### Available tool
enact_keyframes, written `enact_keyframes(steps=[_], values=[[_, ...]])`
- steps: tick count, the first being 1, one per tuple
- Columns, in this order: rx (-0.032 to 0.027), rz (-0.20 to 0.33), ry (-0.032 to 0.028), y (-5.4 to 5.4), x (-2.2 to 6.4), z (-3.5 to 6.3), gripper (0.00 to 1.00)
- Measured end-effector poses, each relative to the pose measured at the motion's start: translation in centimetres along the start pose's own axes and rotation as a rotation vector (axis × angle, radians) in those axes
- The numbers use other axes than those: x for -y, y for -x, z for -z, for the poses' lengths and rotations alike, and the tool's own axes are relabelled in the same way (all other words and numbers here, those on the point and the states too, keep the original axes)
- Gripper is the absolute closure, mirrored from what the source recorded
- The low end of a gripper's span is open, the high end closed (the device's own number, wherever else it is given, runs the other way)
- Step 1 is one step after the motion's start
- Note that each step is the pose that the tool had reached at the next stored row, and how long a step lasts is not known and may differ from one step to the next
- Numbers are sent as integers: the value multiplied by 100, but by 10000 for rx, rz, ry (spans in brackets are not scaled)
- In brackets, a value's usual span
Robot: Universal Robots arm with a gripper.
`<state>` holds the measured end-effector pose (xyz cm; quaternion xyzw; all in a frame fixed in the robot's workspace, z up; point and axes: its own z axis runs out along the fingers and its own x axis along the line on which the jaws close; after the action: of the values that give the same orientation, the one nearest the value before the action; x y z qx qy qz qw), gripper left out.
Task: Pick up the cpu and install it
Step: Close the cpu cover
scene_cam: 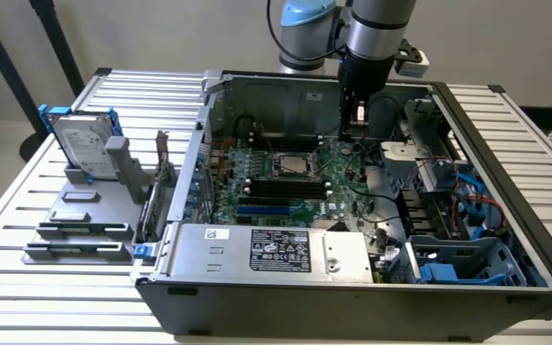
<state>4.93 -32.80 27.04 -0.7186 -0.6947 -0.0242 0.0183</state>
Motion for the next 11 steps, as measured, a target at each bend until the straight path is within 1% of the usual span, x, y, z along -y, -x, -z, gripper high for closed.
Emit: enact_keyframes(steps=[11], values=[[-1, -3, 0, 0, 0, 0, 89]])
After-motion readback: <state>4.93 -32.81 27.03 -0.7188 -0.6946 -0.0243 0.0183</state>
